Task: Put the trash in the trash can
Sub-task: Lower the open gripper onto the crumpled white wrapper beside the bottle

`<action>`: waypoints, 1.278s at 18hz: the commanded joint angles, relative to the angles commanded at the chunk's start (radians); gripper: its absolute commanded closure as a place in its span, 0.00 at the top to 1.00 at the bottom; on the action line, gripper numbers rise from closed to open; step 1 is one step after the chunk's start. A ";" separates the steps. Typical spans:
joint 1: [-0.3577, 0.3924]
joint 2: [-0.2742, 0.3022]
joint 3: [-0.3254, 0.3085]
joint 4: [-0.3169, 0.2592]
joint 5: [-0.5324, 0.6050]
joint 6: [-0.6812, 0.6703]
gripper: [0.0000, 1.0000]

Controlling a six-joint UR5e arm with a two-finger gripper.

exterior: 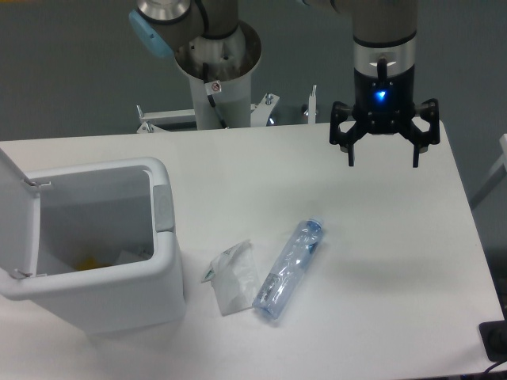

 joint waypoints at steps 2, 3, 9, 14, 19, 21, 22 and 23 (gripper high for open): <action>0.005 0.000 -0.003 0.000 -0.002 0.000 1.00; 0.006 0.000 -0.003 -0.002 -0.003 0.000 1.00; -0.027 -0.028 -0.128 0.147 -0.023 -0.008 1.00; -0.084 -0.067 -0.175 0.229 -0.086 -0.222 1.00; -0.192 -0.164 -0.187 0.229 -0.236 -0.251 1.00; -0.195 -0.182 -0.187 0.235 -0.339 -0.273 1.00; -0.215 -0.204 -0.189 0.244 -0.359 -0.273 1.00; -0.256 -0.234 -0.183 0.258 -0.354 -0.275 1.00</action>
